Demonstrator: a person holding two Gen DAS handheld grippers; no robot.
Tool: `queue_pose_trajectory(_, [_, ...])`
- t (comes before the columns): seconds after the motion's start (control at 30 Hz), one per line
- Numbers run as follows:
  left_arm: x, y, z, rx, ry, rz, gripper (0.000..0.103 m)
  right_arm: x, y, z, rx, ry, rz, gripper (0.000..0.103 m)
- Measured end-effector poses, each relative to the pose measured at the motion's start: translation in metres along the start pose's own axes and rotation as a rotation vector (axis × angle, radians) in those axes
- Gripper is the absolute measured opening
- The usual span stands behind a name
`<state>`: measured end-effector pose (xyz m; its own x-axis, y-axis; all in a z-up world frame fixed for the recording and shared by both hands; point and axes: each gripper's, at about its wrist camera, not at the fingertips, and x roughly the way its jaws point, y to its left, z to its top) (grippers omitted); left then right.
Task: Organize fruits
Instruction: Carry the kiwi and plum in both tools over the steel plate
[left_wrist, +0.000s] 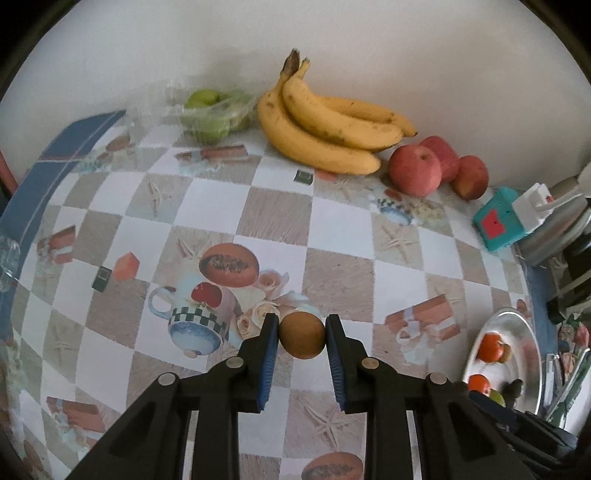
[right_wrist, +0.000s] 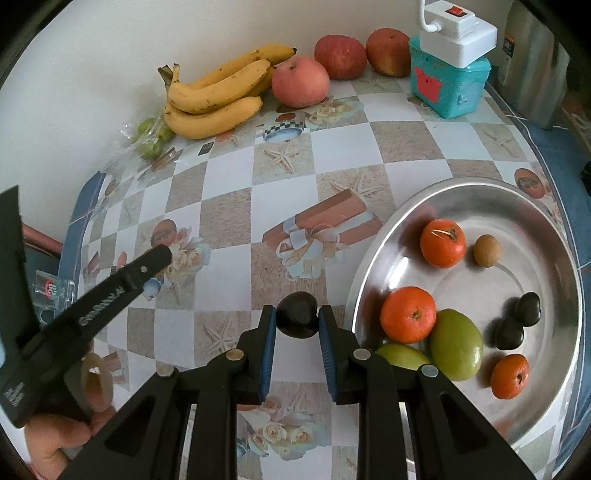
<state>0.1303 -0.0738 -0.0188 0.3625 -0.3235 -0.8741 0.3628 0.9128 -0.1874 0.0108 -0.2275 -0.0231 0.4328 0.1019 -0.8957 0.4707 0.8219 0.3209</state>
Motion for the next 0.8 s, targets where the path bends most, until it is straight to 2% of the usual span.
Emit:
queue_pose_trajectory(0.33, [-0.037, -0.009, -0.001, 0.019, -0.042, -0.017, 0.028, -0.020, 0.000, -0.015, -0.013, -0.029, -0.038, 0.024])
queue_pose_trajectory(0.47, [-0.045, -0.013, -0.008, 0.009, -0.039, -0.033, 0.028, -0.030, -0.003, -0.022, -0.013, -0.045, -0.045, 0.024])
queue_pose_trajectory(0.8, [-0.060, -0.040, -0.029, 0.073, -0.032, -0.046, 0.028, -0.045, -0.017, -0.042, 0.003, -0.062, -0.055, 0.024])
